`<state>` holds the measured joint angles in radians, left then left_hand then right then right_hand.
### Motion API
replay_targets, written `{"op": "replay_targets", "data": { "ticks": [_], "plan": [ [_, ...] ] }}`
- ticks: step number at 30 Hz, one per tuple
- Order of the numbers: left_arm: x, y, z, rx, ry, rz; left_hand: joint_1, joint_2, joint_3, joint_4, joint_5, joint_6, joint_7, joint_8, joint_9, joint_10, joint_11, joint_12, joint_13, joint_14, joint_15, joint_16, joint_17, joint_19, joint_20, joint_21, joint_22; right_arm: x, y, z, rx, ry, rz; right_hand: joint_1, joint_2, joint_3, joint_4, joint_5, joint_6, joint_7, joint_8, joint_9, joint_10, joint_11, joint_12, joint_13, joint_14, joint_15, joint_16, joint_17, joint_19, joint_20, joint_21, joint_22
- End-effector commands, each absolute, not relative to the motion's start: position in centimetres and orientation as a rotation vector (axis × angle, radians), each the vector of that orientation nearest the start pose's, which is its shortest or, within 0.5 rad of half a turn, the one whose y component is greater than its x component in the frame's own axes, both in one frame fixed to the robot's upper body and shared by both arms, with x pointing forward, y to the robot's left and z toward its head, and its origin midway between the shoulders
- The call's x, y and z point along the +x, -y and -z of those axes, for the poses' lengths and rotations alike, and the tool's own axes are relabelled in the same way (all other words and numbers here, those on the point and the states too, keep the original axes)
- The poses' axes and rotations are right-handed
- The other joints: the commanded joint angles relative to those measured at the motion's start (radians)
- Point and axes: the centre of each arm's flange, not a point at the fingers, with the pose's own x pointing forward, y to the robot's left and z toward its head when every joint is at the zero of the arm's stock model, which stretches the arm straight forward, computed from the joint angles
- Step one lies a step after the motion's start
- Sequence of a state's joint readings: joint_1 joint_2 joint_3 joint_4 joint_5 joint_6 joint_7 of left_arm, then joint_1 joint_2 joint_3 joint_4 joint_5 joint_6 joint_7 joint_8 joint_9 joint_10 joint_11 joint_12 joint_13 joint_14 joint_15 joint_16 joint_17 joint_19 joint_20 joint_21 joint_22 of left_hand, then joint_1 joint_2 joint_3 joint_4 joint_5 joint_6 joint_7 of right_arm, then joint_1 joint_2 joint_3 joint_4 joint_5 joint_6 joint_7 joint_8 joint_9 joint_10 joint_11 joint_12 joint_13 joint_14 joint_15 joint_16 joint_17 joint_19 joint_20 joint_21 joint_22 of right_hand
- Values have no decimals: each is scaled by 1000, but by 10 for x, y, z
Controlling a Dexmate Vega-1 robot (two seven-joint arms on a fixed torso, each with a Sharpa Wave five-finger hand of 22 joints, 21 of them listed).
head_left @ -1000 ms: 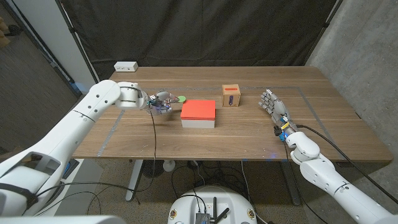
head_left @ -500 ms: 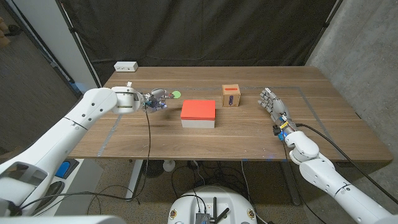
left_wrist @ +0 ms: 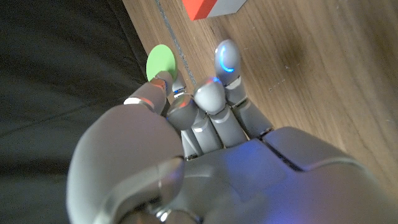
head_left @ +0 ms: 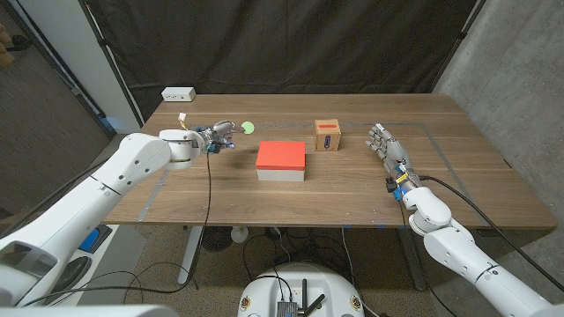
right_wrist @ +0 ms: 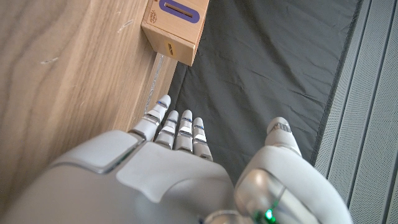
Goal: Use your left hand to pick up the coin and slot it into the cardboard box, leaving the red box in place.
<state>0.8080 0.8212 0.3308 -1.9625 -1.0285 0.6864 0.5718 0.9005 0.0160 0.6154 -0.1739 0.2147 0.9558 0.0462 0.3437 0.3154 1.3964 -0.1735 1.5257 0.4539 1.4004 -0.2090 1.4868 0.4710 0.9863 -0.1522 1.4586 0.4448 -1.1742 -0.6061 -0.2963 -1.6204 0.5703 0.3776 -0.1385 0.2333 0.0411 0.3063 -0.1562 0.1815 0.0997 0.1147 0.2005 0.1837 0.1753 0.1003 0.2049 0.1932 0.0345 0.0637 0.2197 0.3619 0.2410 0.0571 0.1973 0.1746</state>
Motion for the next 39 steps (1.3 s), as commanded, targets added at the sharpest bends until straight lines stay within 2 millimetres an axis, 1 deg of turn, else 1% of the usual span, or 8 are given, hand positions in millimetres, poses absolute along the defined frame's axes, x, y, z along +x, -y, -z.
{"op": "replay_targets", "data": {
  "ticks": [1,7,14,20,25,28,36,39],
  "plan": [
    [559,-258,-52,267,311,-96,3,1,8,2,-1,0,-5,-3,1,-1,-6,1,15,-5,-1,7,15,-9,-61,11,-3,563,290,95,36,647,-132,5,-3,3,7,1,7,5,-3,2,8,-2,0,2,5,2,6,0,11,1,3,1],
    [550,-244,-62,368,437,-160,3,0,12,1,-1,4,-6,-3,3,1,-7,-3,16,-8,-1,3,18,-14,-61,21,-11,560,290,99,49,649,-126,5,-3,3,7,1,8,3,-2,2,8,-2,0,2,5,3,6,-1,11,1,3,1],
    [548,-230,-73,467,557,-194,4,-1,15,0,-1,7,-7,-6,0,5,-4,-3,19,-9,-1,2,24,-17,-61,29,-15,554,291,102,56,653,-117,5,-3,3,7,1,8,4,-2,2,8,-2,-1,2,5,1,6,-1,12,1,3,1],
    [550,-221,-77,506,590,-174,5,-1,18,-1,-1,9,-7,-7,-1,5,1,1,27,-6,-1,9,37,-22,-61,33,-19,548,292,106,57,654,-109,5,-3,3,7,1,9,4,-3,2,8,-2,-1,2,5,2,6,-1,12,1,3,1],
    [549,-213,-83,538,618,-184,6,-2,21,0,-1,11,-9,-8,-1,5,0,5,38,-8,0,7,41,-23,-61,42,-19,543,293,109,64,656,-101,5,-3,3,7,1,9,3,-2,2,9,-4,-1,2,6,2,6,-1,14,1,3,1],
    [549,-208,-88,558,628,-172,6,-3,22,0,-1,13,-10,-7,0,5,-4,3,40,-8,-1,6,44,-26,-61,43,-25,541,293,110,65,660,-103,5,-3,3,7,1,11,5,-2,2,13,-3,0,2,8,0,7,-2,20,-5,5,1],
    [542,-189,-108,715,706,-259,7,-7,22,-1,-1,17,-15,-9,-1,6,-5,7,51,-8,-1,2,48,-28,-61,54,-34,537,292,112,75,668,-101,7,-2,3,7,1,12,8,-2,2,18,-2,1,2,17,-4,10,-2,34,-12,9,1],
    [543,-182,-113,752,720,-257,7,-8,23,0,-1,20,-16,-9,-2,6,-5,4,49,-5,-1,5,52,-29,-61,55,-34,536,292,114,81,668,-100,8,-2,4,7,1,13,8,-2,2,18,-2,1,2,18,-2,11,-2,36,-13,10,1]
  ]
}}
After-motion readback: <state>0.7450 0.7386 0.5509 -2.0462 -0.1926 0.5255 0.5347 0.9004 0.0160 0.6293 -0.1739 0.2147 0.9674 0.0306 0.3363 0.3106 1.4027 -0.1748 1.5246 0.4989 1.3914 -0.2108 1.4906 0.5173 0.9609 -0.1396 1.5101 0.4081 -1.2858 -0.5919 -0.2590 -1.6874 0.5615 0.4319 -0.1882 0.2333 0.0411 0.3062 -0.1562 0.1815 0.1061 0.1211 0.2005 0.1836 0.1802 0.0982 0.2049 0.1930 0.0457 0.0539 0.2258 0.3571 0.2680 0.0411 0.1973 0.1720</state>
